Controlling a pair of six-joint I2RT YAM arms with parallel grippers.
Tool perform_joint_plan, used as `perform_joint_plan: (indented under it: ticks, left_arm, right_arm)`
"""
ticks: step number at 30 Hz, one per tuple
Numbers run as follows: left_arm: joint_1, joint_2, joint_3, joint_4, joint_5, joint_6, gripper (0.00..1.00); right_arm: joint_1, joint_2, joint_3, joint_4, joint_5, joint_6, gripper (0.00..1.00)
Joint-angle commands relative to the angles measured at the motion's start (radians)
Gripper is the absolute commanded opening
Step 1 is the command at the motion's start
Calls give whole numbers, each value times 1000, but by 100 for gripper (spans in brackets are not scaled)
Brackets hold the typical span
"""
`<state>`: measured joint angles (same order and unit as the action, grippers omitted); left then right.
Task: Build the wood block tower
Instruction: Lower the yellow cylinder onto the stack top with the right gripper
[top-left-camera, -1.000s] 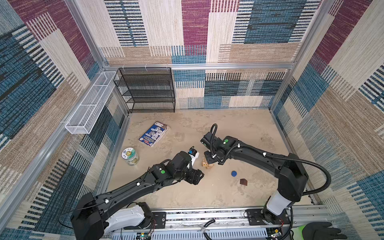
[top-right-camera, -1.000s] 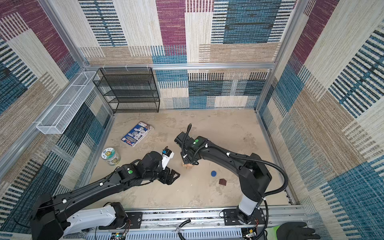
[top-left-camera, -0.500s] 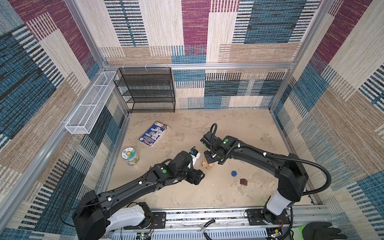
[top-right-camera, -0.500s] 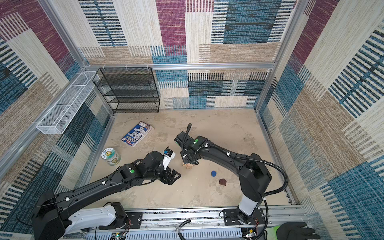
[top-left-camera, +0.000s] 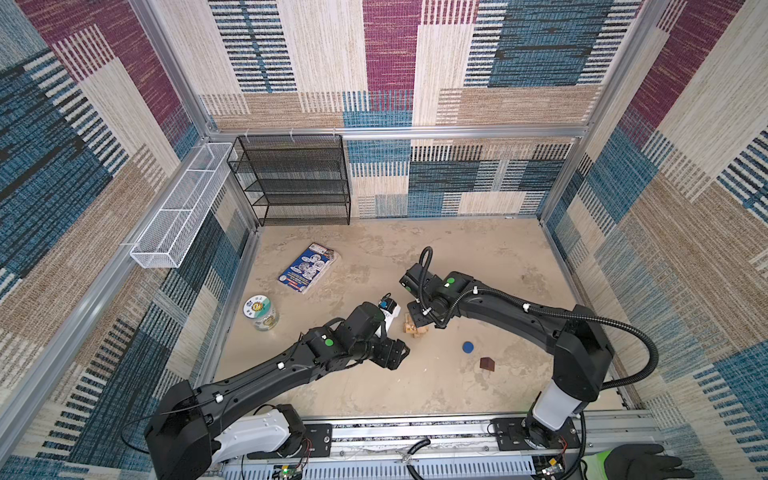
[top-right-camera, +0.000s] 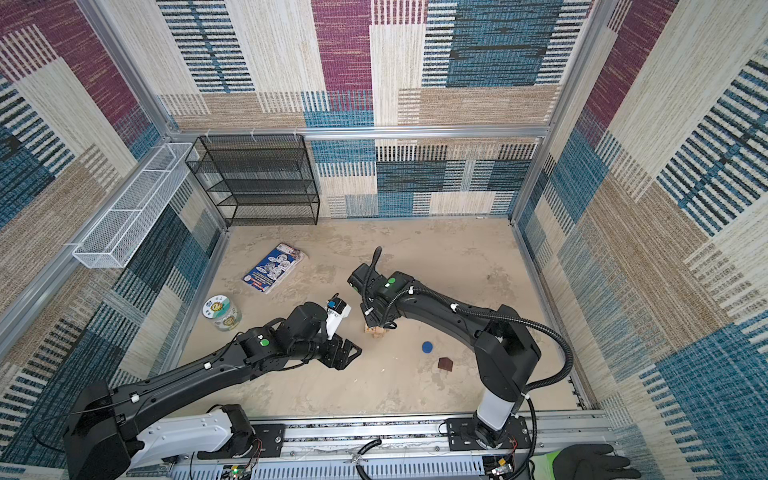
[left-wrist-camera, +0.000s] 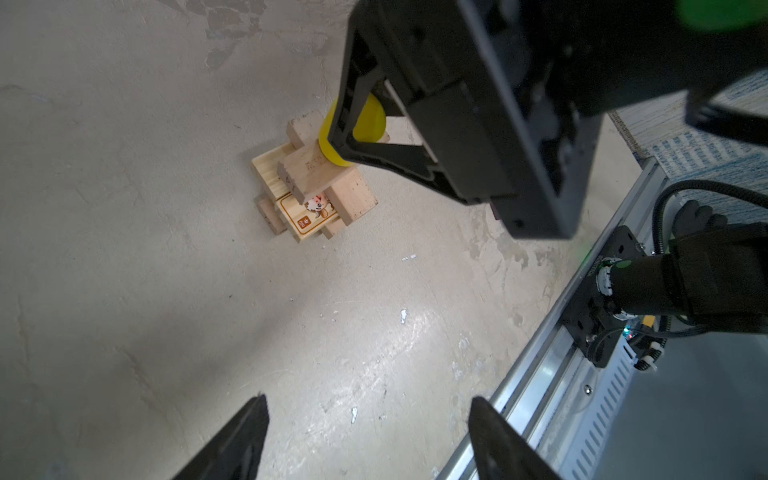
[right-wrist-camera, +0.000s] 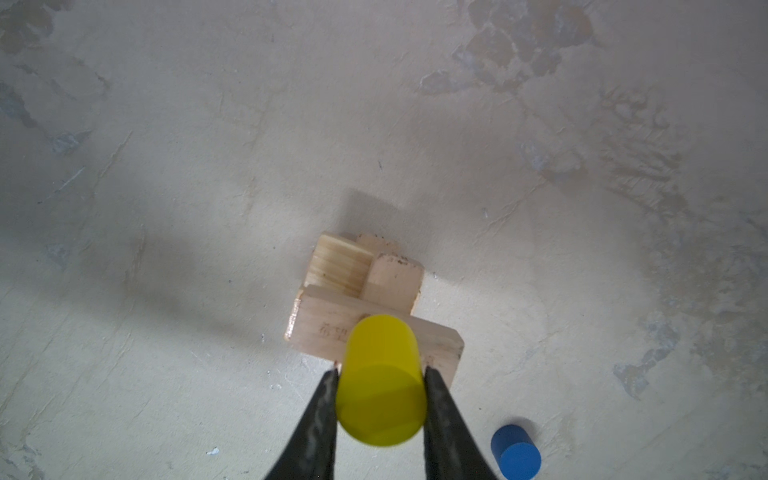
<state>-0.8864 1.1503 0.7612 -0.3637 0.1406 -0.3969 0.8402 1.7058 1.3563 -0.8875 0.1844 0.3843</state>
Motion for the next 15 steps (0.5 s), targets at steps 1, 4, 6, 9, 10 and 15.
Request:
perform_joint_plan:
  ticks: [1,4,6,9,10,15]
  left_arm:
    - [0,-3,1,9,4,15,81]
    - [1,-3,0,9,2,15,81]
    - [0,-3,-1,8,1,14,81]
    - [0,-4,-1,9,2,13,80]
    - [0,-3,-2,8,2,13,81]
    - [0,-3,0,6,1,16,81]
  right_arm:
    - [0,2,6,4,18,-2,15]
    - [-1,1,7,5,12,-2,15]
    - [0,0,7,9,2,-1,15]
    - [0,-4,8,13,-6,-2,15]
    - [0,-3,10,13,-5,-3,15]
    - [0,-2,9,8,5,-3,16]
